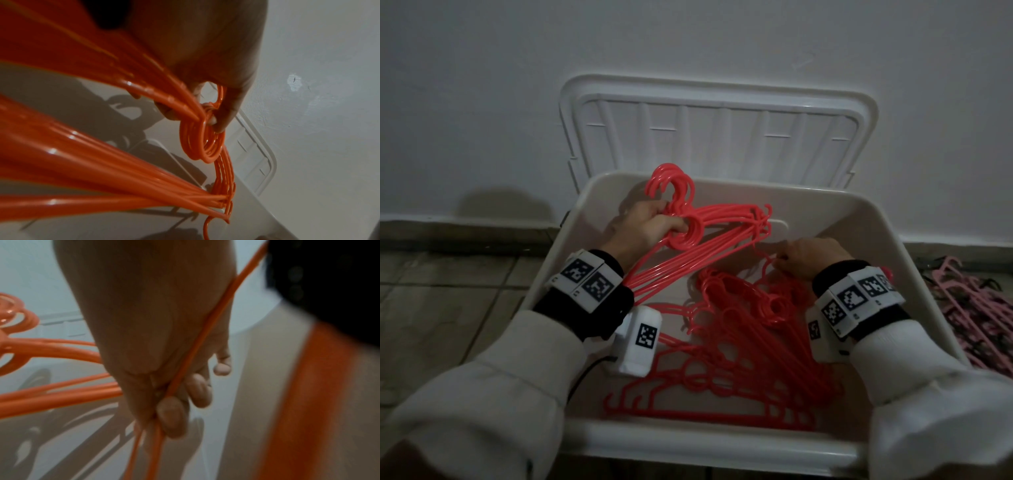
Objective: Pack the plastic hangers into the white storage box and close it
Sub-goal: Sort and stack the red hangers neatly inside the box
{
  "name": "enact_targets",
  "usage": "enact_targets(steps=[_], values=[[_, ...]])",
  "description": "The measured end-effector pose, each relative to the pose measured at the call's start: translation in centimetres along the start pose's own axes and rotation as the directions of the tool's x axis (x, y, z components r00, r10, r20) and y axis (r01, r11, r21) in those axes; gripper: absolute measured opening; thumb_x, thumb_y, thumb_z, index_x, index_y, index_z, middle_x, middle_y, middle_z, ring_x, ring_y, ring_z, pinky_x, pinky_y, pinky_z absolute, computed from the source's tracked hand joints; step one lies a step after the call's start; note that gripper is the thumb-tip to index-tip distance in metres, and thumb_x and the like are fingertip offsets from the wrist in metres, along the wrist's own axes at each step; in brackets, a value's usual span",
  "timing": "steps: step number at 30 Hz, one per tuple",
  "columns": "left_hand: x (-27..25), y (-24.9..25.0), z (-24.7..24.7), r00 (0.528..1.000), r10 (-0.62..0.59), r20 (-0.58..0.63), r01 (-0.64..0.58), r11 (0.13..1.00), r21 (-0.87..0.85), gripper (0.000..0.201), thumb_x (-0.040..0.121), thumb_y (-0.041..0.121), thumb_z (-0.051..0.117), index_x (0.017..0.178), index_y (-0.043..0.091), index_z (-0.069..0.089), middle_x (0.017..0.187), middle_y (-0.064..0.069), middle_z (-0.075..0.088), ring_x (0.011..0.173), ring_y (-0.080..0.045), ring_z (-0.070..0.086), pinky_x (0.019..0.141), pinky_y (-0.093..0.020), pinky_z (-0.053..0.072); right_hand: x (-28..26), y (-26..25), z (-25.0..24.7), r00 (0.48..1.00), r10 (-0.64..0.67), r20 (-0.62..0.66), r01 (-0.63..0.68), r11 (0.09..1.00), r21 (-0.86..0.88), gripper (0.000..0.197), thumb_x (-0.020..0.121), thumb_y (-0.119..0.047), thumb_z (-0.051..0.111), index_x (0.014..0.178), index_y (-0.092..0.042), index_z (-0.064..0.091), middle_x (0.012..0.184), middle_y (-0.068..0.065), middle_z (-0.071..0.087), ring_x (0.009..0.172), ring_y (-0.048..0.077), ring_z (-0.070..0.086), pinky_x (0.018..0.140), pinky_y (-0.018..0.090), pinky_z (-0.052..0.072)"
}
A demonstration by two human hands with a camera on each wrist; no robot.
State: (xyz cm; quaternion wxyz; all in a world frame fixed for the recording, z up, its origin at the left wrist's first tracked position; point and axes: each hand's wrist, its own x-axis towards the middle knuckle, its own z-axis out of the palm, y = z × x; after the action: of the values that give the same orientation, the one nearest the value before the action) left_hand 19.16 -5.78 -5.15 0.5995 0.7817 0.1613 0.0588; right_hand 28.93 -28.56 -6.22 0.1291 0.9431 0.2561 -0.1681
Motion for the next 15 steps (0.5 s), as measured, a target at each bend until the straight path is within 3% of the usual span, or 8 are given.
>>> enact_targets(steps=[2, 6, 10, 13, 15], values=[[0.1, -0.1, 0.1, 0.999, 0.034, 0.002, -0.034, 0.999, -0.005, 0.007, 0.078, 0.002, 0.062, 0.08, 0.005, 0.068, 0.07, -0.004, 0.064, 0.062, -0.009, 0.057, 0.068, -0.023, 0.045, 0.2, 0.1, 0.1, 0.997, 0.061, 0.046, -0.061, 0.998, 0.006, 0.04, 0.095, -0.046, 0.038, 0.124, -0.025, 0.056, 0.128, 0.004, 0.058, 0.115, 0.026, 0.055, 0.091, 0.033, 0.042], [0.3, -0.4, 0.0, 0.999, 0.042, 0.0, -0.042, 0.999, -0.004, 0.016, 0.078, 0.001, 0.062, 0.07, 0.014, 0.066, 0.062, 0.004, 0.064, 0.056, -0.004, 0.057, 0.063, -0.02, 0.044, 0.8, 0.3, 0.6, 0.989, 0.131, 0.074, -0.132, 0.991, 0.018, 0.042, 0.092, -0.046, 0.041, 0.114, -0.017, 0.062, 0.123, 0.005, 0.061, 0.112, 0.026, 0.058, 0.084, 0.031, 0.042], [0.2, -0.4, 0.1, 0.998, 0.057, 0.01, -0.057, 0.998, -0.001, 0.019, 0.079, 0.0, 0.061, 0.069, 0.016, 0.065, 0.055, 0.009, 0.062, 0.051, 0.0, 0.056, 0.055, -0.013, 0.043, 0.4, 0.5, 0.2, 0.989, 0.144, 0.031, -0.146, 0.987, 0.062, 0.045, 0.093, -0.049, 0.038, 0.113, -0.018, 0.063, 0.122, 0.004, 0.061, 0.111, 0.027, 0.058, 0.086, 0.033, 0.043], [0.1, -0.4, 0.0, 0.998, 0.065, 0.023, -0.065, 0.998, 0.002, 0.017, 0.079, 0.001, 0.06, 0.071, 0.014, 0.067, 0.061, 0.005, 0.064, 0.056, -0.002, 0.058, 0.058, -0.013, 0.045, 0.0, 0.6, -0.4, 0.991, 0.119, -0.068, -0.117, 0.993, 0.033, 0.044, 0.093, -0.051, 0.04, 0.115, -0.018, 0.062, 0.121, 0.005, 0.062, 0.111, 0.027, 0.058, 0.086, 0.034, 0.041], [0.1, -0.4, 0.0, 0.998, 0.062, 0.026, -0.062, 0.998, 0.0, 0.016, 0.079, 0.002, 0.061, 0.071, 0.014, 0.067, 0.063, 0.005, 0.065, 0.057, -0.003, 0.059, 0.059, -0.014, 0.045, 0.0, 0.6, -0.5, 0.992, 0.109, -0.057, -0.108, 0.994, 0.019, 0.044, 0.091, -0.053, 0.044, 0.114, -0.021, 0.063, 0.119, 0.004, 0.063, 0.11, 0.026, 0.058, 0.082, 0.032, 0.04]])
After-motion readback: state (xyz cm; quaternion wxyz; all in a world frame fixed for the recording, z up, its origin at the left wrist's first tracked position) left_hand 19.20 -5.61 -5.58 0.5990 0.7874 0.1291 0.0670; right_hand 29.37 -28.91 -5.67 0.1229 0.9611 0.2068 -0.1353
